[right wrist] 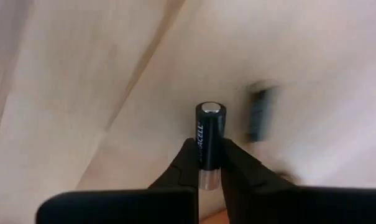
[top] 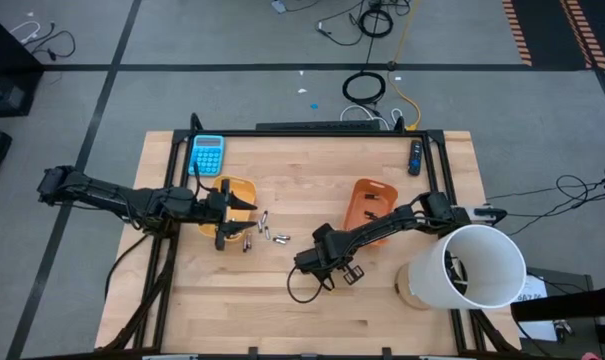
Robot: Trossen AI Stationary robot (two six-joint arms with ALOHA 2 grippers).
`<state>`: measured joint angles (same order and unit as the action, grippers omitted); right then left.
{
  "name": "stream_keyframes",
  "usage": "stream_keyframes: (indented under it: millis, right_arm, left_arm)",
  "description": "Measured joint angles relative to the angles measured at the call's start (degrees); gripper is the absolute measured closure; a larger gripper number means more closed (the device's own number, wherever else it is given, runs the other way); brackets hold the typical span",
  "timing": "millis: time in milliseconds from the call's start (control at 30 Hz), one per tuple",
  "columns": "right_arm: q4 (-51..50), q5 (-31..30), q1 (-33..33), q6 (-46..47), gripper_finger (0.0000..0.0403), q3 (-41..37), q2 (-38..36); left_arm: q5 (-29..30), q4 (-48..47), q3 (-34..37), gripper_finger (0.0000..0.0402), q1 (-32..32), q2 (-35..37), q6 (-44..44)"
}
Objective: Sort batteries
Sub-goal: Put the black battery into the orange bin
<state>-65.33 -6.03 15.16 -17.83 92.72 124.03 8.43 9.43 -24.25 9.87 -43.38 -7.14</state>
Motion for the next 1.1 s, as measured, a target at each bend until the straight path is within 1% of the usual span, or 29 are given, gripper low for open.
stream_keyframes:
  millis: [100,200,333,433,500,567,667,767,833,933,1033,1100]
  right_arm:
    - [0.28,-3.37,-0.04,1.99,0.0383,3.95,-3.12]
    - [0.83,-9.67,-0.39,6.63,0.0383,4.93,-8.08]
    - [-1.17,-15.98,-2.38,16.14,0.0383,2.20,-15.70]
    - [-3.58,-18.92,-3.83,21.83,0.0383,-2.82,-22.55]
    - [-4.70,-18.90,-5.04,25.35,0.0383,-7.82,-26.59]
    - [-3.18,-17.64,-6.24,27.42,0.0383,-13.30,-30.93]
    - [3.25,-13.20,-8.25,28.99,0.0383,-21.67,-37.26]
    - [9.07,-9.61,-10.52,30.78,0.0383,-29.99,-40.45]
    - [12.15,-7.87,-12.21,31.45,0.0367,-34.18,-41.85]
    - [16.18,-5.67,-14.31,31.63,0.0325,-38.32,-42.03]
    - [17.16,-4.09,-15.74,30.26,0.0292,-39.80,-41.53]
    - [17.62,-4.34,-16.39,28.80,0.0282,-39.80,-41.61]
  left_arm:
    - [0.00,0.02,0.00,0.0187,0.00,0.00,0.09]
    - [0.00,0.07,0.00,0.0187,0.00,0.00,0.45]
    - [0.00,0.09,0.00,0.0187,0.00,0.00,1.50]
    - [-0.02,0.16,0.00,0.0187,-0.04,0.00,1.69]
    - [-0.02,0.19,0.00,0.0187,-0.04,0.00,2.05]
    - [-0.01,0.52,0.00,0.0187,-0.04,0.00,2.18]
    - [-0.02,1.58,0.00,0.0187,-0.04,0.00,4.59]
    - [-0.02,3.68,0.00,0.0187,-0.24,0.02,7.00]
    - [-0.06,4.43,0.00,0.0187,-0.38,0.02,8.50]
    - [-0.07,5.43,0.00,0.0187,-1.02,0.02,10.71]
    - [0.68,5.65,0.00,0.0187,-1.88,0.02,12.39]
    - [1.53,5.82,0.00,0.0187,-2.54,0.02,12.73]
